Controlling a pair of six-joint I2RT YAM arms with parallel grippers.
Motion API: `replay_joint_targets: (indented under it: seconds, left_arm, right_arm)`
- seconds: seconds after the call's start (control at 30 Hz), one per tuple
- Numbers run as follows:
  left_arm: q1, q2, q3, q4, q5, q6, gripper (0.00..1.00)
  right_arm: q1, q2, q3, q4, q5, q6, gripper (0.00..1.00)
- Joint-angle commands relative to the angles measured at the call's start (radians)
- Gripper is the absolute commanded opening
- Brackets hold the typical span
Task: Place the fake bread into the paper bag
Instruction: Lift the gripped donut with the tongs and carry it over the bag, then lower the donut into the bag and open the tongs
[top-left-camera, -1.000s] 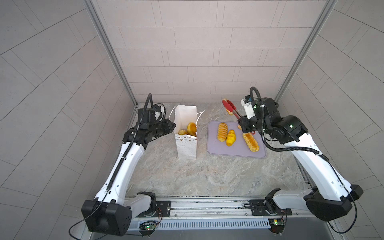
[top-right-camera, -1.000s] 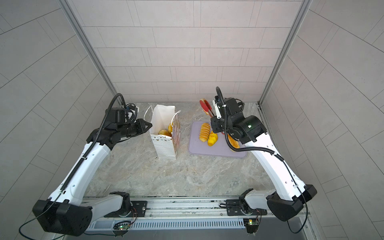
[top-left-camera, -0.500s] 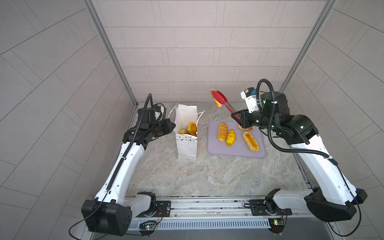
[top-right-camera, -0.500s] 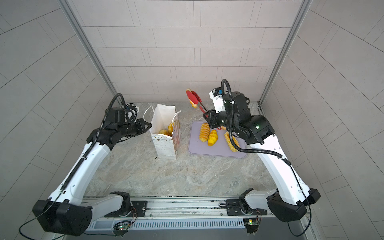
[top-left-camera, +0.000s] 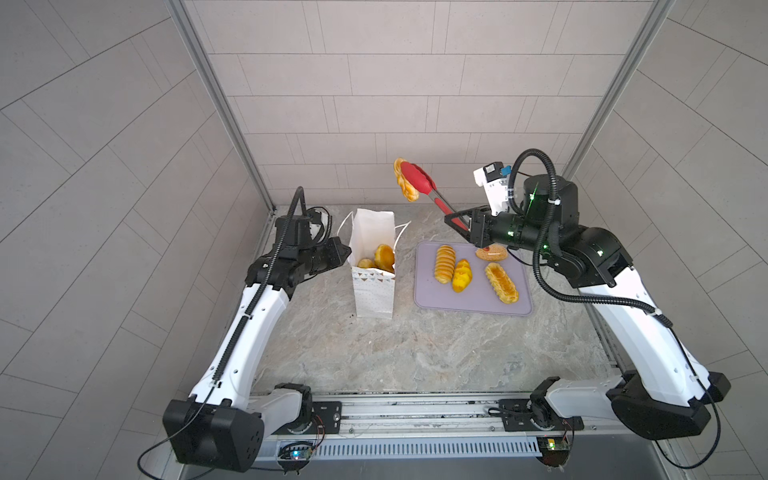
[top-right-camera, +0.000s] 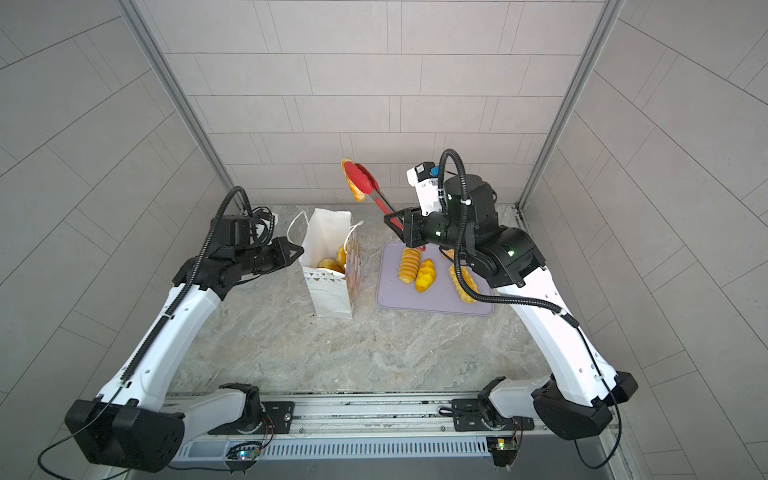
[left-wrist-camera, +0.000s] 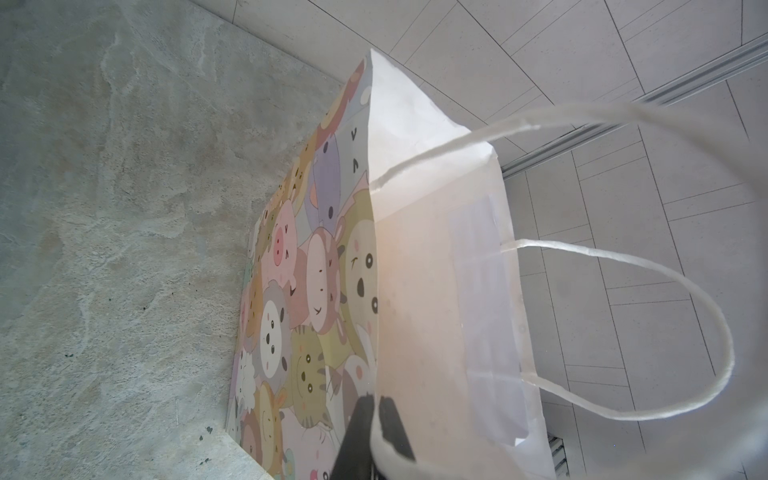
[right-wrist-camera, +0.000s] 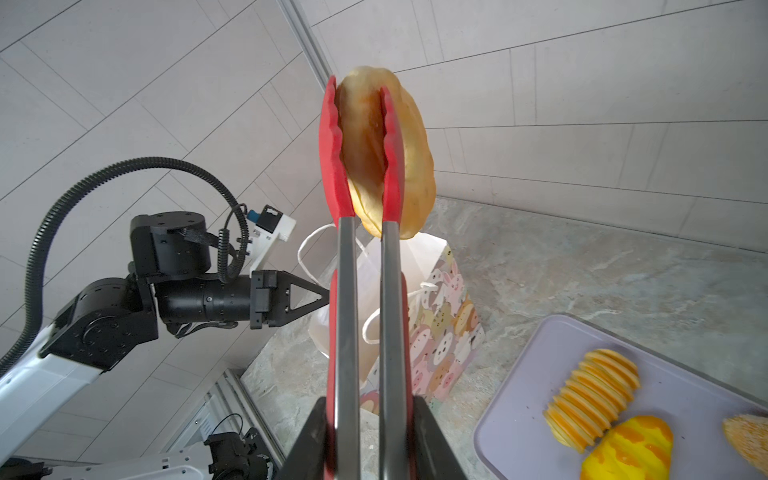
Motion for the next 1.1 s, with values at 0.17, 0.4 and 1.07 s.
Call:
replay_joint_targets:
  seconds: [0.17, 0.4, 1.07]
  left_arm:
    - [-0.004, -0.026, -0.002, -0.001, -0.005, -0.002, 0.08]
    - [-0.004, -0.029, -0.004, -0.003, -0.006, -0.003, 0.08]
    - [-0.004, -0.031, -0.008, 0.001, -0.005, -0.004, 0.08]
  right_arm:
    - [0.122, 0.027, -0.006, 0.112, 0.021, 0.027, 0.29]
    - [0.175, 0.039, -0.061, 0.109, 0.089, 0.015, 0.29]
    - [0.201, 0.087, -0.178, 0.098, 0.136, -0.006, 0.29]
